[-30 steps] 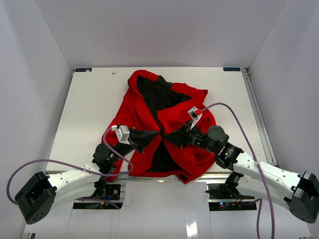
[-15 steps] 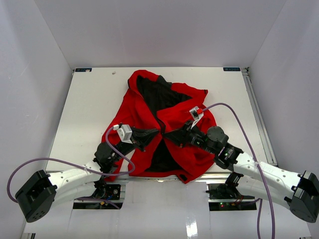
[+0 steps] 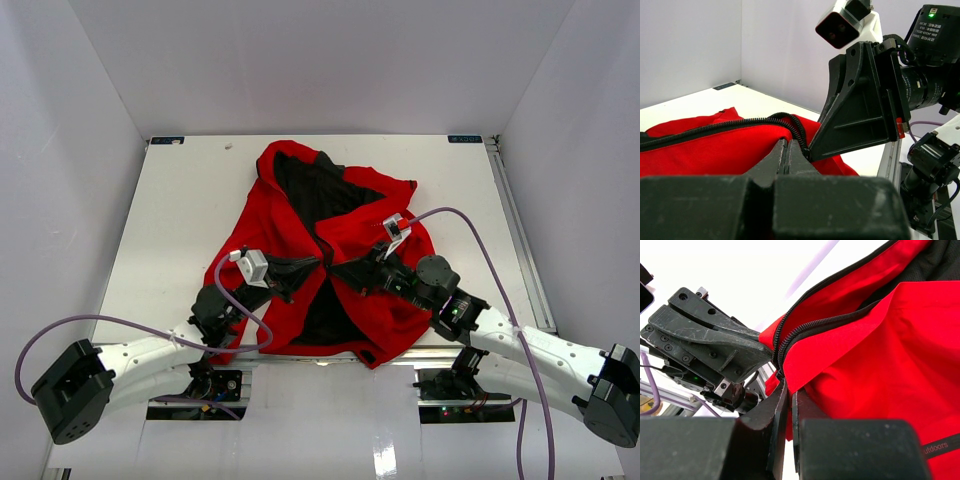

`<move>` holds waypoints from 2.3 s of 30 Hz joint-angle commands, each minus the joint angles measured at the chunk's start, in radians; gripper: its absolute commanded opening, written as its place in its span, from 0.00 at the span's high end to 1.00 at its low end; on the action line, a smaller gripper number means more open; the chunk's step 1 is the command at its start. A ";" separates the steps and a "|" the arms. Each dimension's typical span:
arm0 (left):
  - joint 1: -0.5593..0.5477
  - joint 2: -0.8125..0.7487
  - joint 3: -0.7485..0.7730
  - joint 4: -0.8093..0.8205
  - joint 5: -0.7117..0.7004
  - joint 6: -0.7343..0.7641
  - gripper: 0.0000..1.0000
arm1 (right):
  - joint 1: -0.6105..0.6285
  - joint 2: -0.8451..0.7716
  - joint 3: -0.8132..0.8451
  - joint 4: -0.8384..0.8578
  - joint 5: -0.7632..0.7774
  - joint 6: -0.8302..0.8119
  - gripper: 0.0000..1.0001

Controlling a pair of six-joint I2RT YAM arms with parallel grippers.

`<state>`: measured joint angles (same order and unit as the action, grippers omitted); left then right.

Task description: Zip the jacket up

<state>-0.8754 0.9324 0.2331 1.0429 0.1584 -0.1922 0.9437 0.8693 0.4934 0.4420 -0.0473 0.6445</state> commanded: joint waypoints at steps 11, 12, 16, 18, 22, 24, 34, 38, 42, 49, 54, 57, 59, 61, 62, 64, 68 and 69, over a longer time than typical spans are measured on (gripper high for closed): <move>-0.026 0.019 0.048 -0.058 -0.019 0.029 1.00 | 0.020 -0.015 0.008 0.059 0.108 -0.014 0.92; -0.028 0.019 0.049 -0.062 -0.026 0.030 1.00 | 0.021 -0.017 0.005 0.061 0.113 -0.010 0.92; -0.035 0.020 0.052 -0.074 -0.047 0.037 1.00 | 0.023 -0.028 -0.011 0.072 0.145 0.002 0.92; -0.037 0.021 0.056 -0.082 -0.059 0.038 1.00 | 0.023 -0.032 -0.017 0.075 0.152 0.006 0.92; -0.042 0.027 0.065 -0.101 -0.073 0.046 1.00 | 0.027 -0.041 -0.027 0.086 0.165 0.011 0.92; -0.045 0.029 0.064 -0.094 -0.074 0.047 1.00 | 0.030 -0.042 -0.027 0.087 0.168 0.010 0.92; -0.050 0.007 0.052 -0.101 -0.068 0.074 1.00 | 0.031 -0.069 -0.035 0.077 0.213 0.005 0.92; -0.050 -0.004 0.043 -0.101 -0.065 0.090 1.00 | 0.030 -0.086 -0.026 0.069 0.226 -0.001 0.92; -0.051 -0.001 0.041 -0.098 -0.043 0.096 1.00 | 0.032 -0.085 -0.013 0.057 0.231 -0.009 0.92; -0.051 -0.013 0.026 -0.081 0.021 0.121 1.00 | 0.030 -0.089 -0.012 0.047 0.226 -0.025 0.92; -0.051 -0.042 0.013 -0.098 0.093 0.168 1.00 | 0.030 -0.121 -0.003 -0.001 0.209 -0.060 0.92; -0.051 -0.045 0.014 -0.104 0.114 0.178 1.00 | 0.030 -0.138 0.010 -0.029 0.206 -0.073 0.92; -0.051 -0.035 0.024 -0.115 0.130 0.184 1.00 | 0.029 -0.132 0.028 -0.044 0.194 -0.078 0.92; -0.051 -0.021 0.034 -0.129 0.148 0.186 1.00 | 0.030 -0.125 0.041 -0.047 0.179 -0.081 0.92; -0.051 -0.016 0.037 -0.136 0.156 0.186 1.00 | 0.030 -0.121 0.046 -0.048 0.172 -0.082 0.92; -0.051 -0.012 0.039 -0.144 0.164 0.186 1.00 | 0.030 -0.117 0.053 -0.049 0.168 -0.084 0.92; -0.052 -0.024 0.034 -0.147 0.168 0.186 1.00 | 0.030 -0.125 0.053 -0.049 0.179 -0.085 0.92; -0.051 -0.025 0.034 -0.150 0.171 0.200 1.00 | 0.030 -0.129 0.053 -0.049 0.182 -0.085 0.92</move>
<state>-0.9230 0.9199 0.2672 0.9342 0.2509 -0.0128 0.9901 0.7611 0.4809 0.3198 0.0563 0.5871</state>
